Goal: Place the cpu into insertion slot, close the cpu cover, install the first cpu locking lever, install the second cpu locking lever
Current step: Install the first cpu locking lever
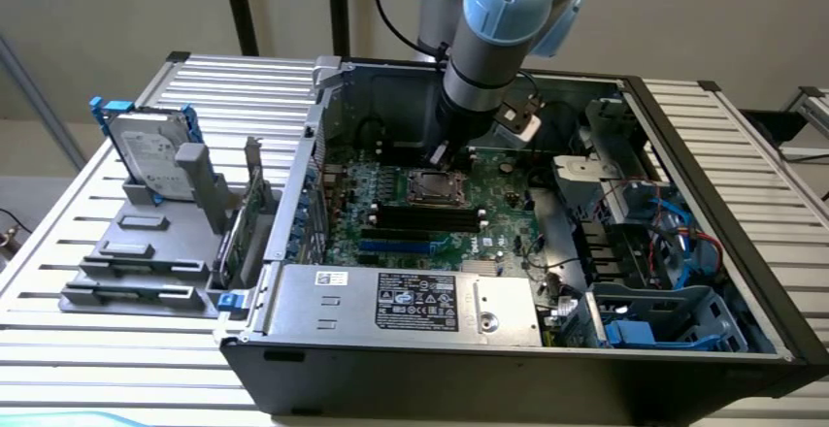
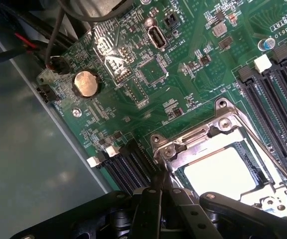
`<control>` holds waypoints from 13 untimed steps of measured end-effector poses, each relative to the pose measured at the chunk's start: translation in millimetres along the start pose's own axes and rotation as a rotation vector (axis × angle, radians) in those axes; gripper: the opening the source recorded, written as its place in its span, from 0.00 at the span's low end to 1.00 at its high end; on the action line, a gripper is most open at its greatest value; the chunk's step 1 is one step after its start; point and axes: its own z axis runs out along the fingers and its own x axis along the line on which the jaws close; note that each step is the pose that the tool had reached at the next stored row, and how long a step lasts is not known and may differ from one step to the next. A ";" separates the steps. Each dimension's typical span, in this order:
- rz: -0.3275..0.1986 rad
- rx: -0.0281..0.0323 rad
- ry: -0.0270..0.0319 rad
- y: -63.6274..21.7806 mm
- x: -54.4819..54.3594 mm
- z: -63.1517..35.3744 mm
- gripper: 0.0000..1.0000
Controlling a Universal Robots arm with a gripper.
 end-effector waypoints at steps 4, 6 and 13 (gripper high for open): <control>0.000 0.0002 0.0006 -0.1 0.1 -1.1 0.11; 0.000 0.0002 0.0004 0.1 -0.2 -1.3 0.11; 0.000 -0.0001 -0.0001 0.7 -1.0 -1.7 0.11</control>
